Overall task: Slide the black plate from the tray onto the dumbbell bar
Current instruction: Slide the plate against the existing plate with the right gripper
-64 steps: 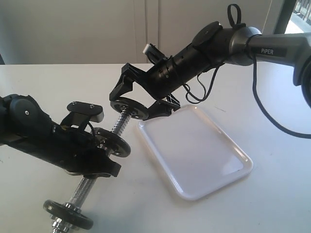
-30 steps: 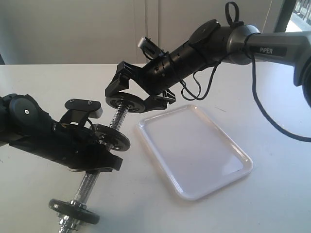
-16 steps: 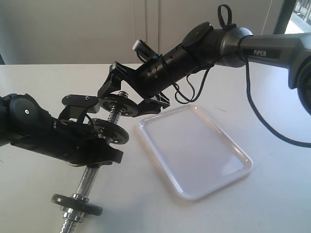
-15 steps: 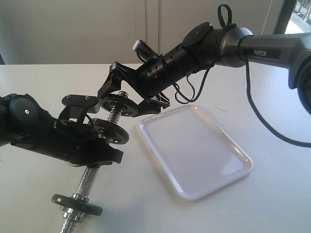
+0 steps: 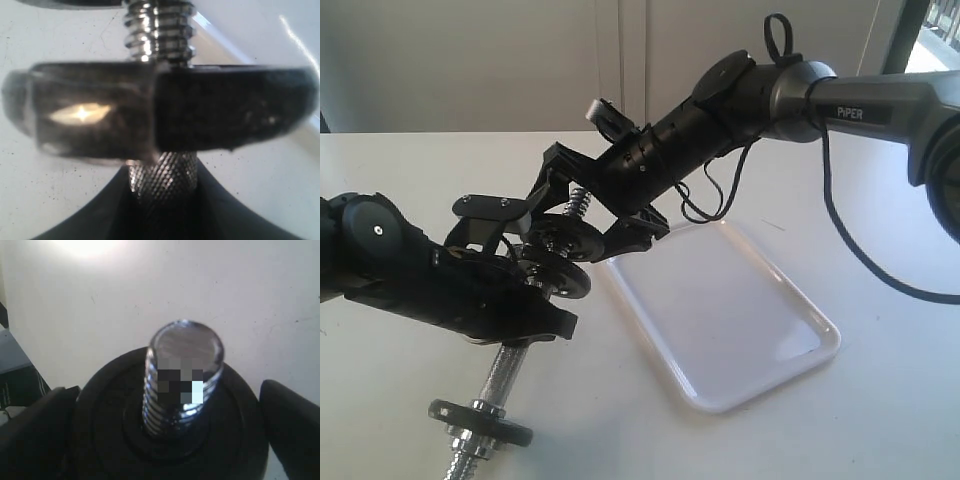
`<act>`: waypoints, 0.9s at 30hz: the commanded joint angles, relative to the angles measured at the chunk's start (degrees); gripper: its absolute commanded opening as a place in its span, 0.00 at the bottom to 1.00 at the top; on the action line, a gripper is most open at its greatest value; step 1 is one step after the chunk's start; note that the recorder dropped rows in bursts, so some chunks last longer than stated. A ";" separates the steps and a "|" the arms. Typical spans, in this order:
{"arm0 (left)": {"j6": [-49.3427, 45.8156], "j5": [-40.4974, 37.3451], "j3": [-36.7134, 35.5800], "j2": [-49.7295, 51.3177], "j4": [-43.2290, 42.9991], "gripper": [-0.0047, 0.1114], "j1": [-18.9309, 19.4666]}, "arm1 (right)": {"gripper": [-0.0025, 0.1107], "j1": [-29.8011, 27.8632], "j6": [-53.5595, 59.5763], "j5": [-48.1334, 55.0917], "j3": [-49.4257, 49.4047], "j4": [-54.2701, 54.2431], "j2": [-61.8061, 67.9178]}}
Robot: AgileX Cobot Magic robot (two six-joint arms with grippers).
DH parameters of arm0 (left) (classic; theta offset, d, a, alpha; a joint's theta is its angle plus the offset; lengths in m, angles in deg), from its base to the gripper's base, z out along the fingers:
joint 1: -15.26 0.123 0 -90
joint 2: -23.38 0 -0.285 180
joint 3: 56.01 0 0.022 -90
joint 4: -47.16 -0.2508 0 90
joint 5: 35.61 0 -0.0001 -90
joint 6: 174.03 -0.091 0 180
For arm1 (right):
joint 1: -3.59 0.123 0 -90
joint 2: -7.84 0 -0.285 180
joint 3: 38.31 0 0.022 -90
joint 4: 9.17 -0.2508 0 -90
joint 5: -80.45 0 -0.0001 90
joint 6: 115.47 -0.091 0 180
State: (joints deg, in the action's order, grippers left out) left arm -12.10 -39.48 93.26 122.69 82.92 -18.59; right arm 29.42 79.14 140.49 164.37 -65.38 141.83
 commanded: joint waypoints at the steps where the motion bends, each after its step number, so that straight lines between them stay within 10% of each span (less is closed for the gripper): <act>1: -1.18 2.82 1.49 -2.14 1.47 0.04 -0.13 | 0.17 0.58 0.04 2.69 0.55 -5.69 -1.68; 9: -1.18 2.82 1.49 -2.14 1.47 0.04 -0.13 | 0.96 0.58 0.13 2.37 0.55 -5.21 -1.68; 27: -1.18 2.70 1.49 -2.14 1.47 0.04 -0.13 | 0.95 -3.26 -0.56 1.39 0.55 -2.92 -1.68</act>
State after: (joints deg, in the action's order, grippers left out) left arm -11.88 -39.60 93.15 122.80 83.08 -18.23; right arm 27.76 79.02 141.91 164.37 -66.51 141.49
